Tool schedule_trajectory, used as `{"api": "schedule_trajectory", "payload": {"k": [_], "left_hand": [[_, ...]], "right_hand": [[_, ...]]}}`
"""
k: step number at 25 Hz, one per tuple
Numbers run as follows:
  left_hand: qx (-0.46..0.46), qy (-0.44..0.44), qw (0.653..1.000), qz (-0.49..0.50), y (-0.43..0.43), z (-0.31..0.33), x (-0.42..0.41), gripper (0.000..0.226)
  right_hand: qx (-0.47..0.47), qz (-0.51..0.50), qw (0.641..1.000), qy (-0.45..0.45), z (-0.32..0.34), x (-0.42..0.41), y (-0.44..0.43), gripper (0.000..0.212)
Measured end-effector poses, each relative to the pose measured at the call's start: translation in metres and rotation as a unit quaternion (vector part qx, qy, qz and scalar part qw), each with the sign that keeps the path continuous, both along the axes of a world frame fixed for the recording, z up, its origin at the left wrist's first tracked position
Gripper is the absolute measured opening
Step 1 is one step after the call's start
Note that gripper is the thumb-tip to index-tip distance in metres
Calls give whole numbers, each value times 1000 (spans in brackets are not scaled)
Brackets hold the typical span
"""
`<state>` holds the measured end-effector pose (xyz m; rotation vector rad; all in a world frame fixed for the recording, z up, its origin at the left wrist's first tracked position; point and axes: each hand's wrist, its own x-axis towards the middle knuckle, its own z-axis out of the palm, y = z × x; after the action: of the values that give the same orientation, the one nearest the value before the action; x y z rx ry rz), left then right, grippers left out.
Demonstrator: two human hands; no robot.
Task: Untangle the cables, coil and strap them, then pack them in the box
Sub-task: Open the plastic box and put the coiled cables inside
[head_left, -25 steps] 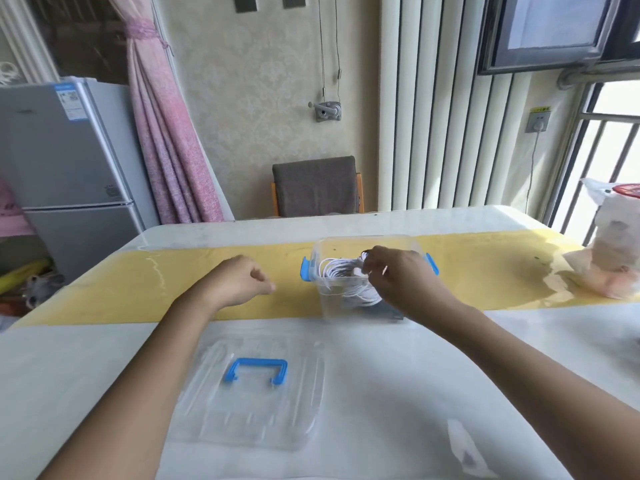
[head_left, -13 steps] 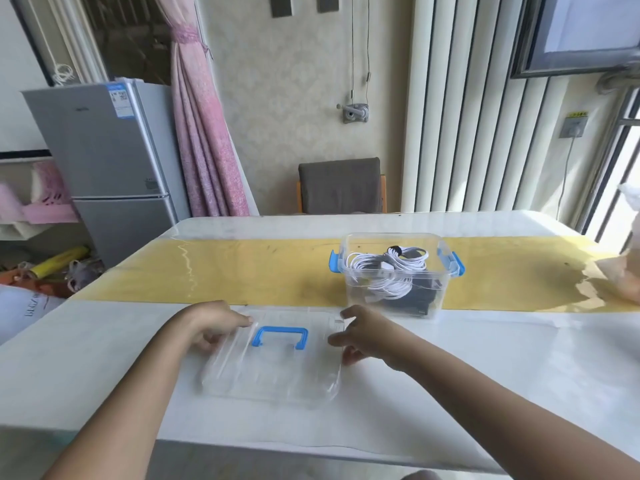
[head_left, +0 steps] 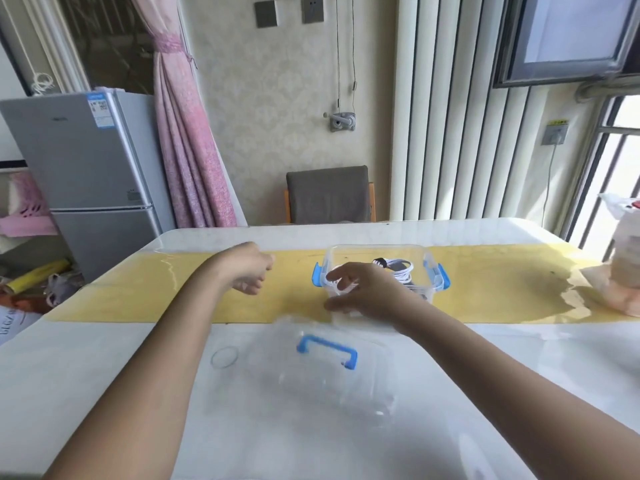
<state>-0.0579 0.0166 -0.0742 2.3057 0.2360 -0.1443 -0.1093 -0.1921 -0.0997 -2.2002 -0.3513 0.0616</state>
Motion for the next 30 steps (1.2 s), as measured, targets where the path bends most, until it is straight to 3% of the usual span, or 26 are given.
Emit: {"api": "schedule_trajectory", "payload": {"k": [3,6,9,12,17,19,21,23,27,30], "left_hand": [[94,152,982,-59,-7,-23,-3,51],[91,263,958,-68,-5,-51,-11,80],[93,270,956,-62,-5,-64,-14,75],[86,239,965,-66,-8,-67,-17,61],[-26,198,975,-94,-6,-74,-30,26],[-134,159,972,-112,-2,-67,-38,17],[-262,105,952,-119,9,-51,-44,21],[-306,62,940,-135,18,-32,-46,26],[-404,-10,913,-60,12,-8,-28,11],[-493,-43,869,-2,-14,-9,3,11]], "right_hand": [[-153,77,985,-11,-28,-3,-9,46],[-236,63,970,-6,-52,-5,-19,40],[-346,-51,936,-47,-52,-7,-33,25],[-426,-53,903,25,-49,-12,-39,42],[-330,-57,936,112,-50,-16,-38,38],[-308,-48,941,128,-48,-18,-39,42],[-257,-15,955,148,-40,-21,-39,44],[-161,18,973,164,-26,-24,-41,40],[76,-28,994,79,10,-24,-53,41],[118,-116,986,-6,23,-4,-69,56]]}}
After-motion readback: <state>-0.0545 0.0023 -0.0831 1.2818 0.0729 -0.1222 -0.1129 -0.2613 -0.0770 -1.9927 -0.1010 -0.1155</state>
